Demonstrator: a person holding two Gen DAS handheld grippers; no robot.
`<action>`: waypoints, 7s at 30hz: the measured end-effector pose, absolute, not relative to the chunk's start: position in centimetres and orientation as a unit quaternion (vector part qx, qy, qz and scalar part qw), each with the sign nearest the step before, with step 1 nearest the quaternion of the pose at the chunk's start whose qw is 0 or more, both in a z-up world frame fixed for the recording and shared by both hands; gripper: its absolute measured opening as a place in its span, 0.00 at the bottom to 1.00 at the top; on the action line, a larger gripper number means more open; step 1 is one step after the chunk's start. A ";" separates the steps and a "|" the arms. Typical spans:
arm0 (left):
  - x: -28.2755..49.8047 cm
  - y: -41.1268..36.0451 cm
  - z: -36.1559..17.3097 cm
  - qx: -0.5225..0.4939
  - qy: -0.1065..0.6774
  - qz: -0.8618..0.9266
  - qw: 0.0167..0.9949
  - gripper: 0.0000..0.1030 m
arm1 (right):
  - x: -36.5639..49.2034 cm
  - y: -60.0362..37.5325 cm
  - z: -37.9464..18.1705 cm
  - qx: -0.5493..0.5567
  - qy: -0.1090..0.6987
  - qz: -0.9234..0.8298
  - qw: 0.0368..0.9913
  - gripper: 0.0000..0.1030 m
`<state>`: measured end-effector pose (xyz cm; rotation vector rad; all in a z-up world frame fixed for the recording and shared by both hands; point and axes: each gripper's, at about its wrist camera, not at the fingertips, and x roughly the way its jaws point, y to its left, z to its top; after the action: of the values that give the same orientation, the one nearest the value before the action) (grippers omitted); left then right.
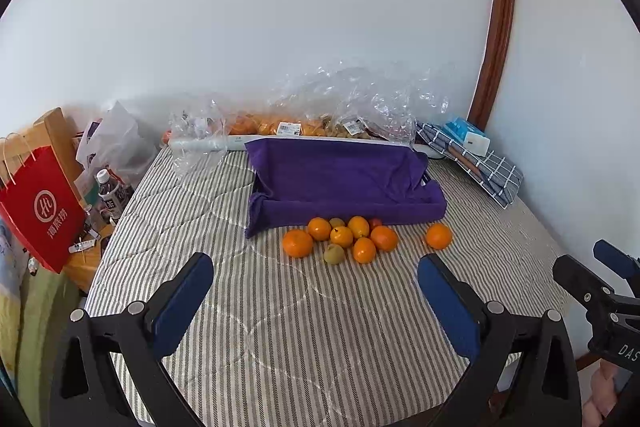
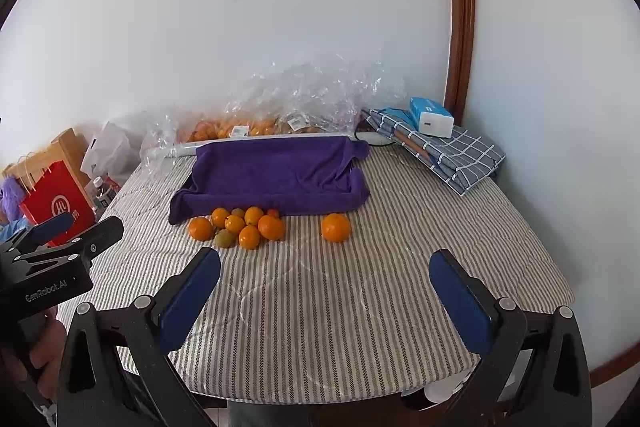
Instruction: Organize fruits
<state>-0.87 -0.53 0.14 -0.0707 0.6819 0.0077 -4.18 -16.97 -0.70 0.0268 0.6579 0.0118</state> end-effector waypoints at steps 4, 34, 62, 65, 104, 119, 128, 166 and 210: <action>-0.9 -0.6 0.2 -0.034 0.332 0.002 0.943 1.00 | -4.2 -17.0 -0.5 0.015 0.320 0.006 0.947 1.00; -1.3 -0.6 0.6 -0.037 0.328 0.006 0.944 1.00 | -4.4 -16.9 -0.4 0.025 0.313 0.007 0.949 1.00; -1.5 0.5 1.3 -0.040 0.322 0.008 0.946 1.00 | -4.0 -15.8 -0.3 0.014 0.317 0.010 0.948 1.00; -1.2 0.7 1.4 -0.042 0.321 0.008 0.946 1.00 | -3.7 -16.1 -0.3 0.019 0.318 0.002 0.948 1.00; 12.1 5.0 -12.0 -0.076 0.427 0.004 0.901 0.90 | 13.2 -18.4 -16.4 0.030 0.429 0.021 0.903 0.50; 15.2 3.3 -15.6 -0.074 0.448 -0.044 0.890 0.63 | 14.9 -18.1 -17.1 0.020 0.413 0.033 0.910 0.41; 15.2 3.3 -15.7 -0.078 0.433 -0.049 0.897 0.52 | 14.4 -17.7 -16.8 0.021 0.406 0.064 0.912 0.41; 16.1 6.7 -8.1 -0.181 0.314 -0.039 0.931 0.37 | 14.8 -17.0 -9.3 0.057 0.315 0.118 0.940 0.41; 26.5 3.8 -14.3 -0.151 0.398 0.010 0.905 0.37 | 26.8 -17.6 -16.0 0.067 0.400 0.101 0.909 0.41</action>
<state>26.52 3.84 -14.30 -0.3126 0.8226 0.0215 26.77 -17.62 -16.00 0.1390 0.8250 0.2085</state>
